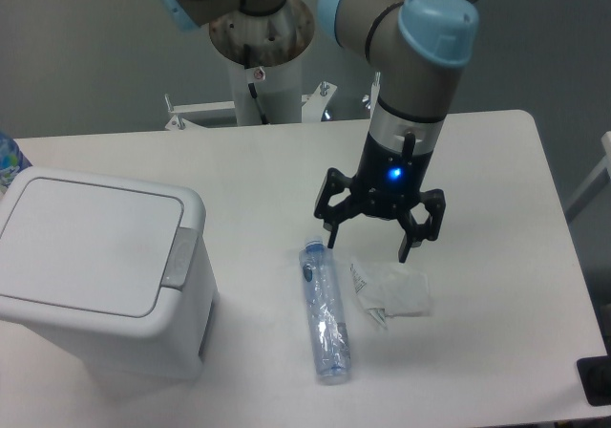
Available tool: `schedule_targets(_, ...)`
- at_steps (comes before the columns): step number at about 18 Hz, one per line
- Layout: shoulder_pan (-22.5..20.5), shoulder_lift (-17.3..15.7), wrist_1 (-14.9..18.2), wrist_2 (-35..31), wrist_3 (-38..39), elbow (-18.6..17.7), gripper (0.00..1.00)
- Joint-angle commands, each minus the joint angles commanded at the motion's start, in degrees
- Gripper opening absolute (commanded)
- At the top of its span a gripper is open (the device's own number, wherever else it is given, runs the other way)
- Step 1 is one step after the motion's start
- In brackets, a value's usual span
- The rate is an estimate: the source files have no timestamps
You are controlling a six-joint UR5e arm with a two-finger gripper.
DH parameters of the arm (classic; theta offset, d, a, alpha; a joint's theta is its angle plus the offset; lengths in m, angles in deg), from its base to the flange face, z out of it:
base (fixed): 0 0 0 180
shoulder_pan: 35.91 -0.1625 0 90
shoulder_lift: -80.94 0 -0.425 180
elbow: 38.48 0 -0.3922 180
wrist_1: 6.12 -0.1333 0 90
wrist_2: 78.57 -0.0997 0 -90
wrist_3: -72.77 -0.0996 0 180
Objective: Open the trash can
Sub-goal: 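Raise the gripper and move it toward the trash can, then lower the gripper finger onto the grey button on the lid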
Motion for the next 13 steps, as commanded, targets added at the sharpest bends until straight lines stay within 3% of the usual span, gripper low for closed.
schedule_targets(13,5.80,-2.73,-0.09,6.16,7.65,-0.96,1.00)
